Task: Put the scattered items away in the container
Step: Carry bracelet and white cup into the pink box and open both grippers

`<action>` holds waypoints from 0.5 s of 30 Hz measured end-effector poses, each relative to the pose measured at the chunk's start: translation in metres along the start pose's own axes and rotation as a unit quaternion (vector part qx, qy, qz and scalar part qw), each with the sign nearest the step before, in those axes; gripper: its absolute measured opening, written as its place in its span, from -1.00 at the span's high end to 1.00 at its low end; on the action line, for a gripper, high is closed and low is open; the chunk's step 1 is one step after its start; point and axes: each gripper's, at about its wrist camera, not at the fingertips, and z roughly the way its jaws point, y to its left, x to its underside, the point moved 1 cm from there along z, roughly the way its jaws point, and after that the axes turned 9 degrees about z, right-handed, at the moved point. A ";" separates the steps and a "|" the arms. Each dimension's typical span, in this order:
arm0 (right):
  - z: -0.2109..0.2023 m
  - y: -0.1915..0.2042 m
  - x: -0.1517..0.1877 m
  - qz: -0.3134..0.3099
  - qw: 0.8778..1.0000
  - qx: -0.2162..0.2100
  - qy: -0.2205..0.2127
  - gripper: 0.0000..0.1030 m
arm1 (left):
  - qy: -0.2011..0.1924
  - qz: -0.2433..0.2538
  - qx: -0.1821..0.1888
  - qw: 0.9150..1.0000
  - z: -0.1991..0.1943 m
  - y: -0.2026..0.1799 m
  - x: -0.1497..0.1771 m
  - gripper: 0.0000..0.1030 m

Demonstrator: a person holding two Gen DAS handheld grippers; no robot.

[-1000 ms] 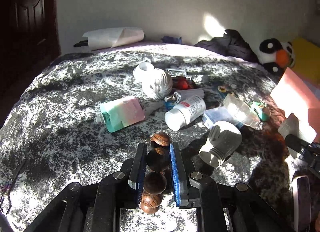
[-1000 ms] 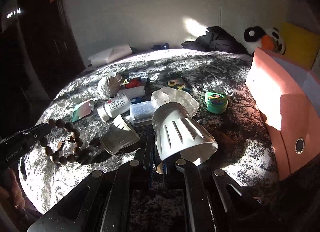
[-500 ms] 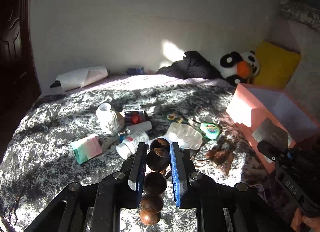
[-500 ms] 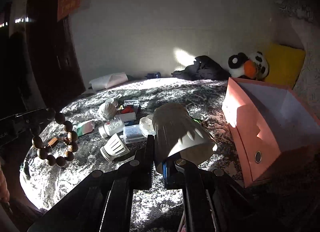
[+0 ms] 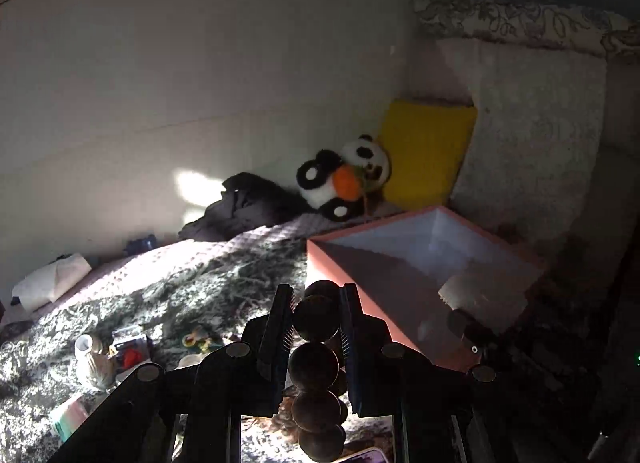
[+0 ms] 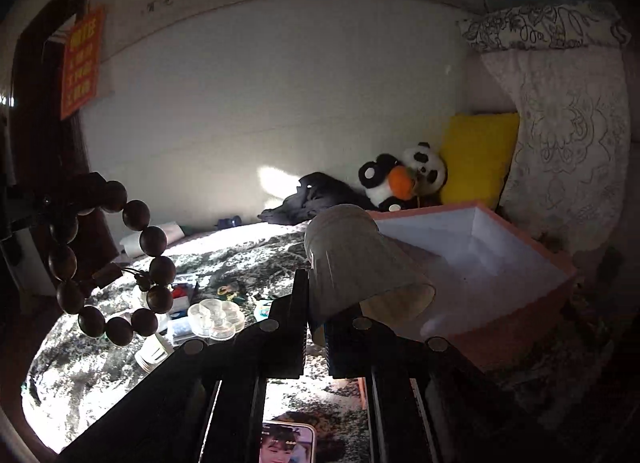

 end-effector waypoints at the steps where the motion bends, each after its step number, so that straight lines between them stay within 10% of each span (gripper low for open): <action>1: -0.002 -0.010 -0.005 0.004 1.000 0.008 -0.004 0.88 | -0.002 0.005 0.009 1.000 0.006 -0.012 -0.009 0.67; 15: 0.045 -0.157 -0.080 0.055 0.991 0.121 -0.016 0.87 | 0.031 0.028 0.074 0.996 0.148 -0.099 -0.063 0.67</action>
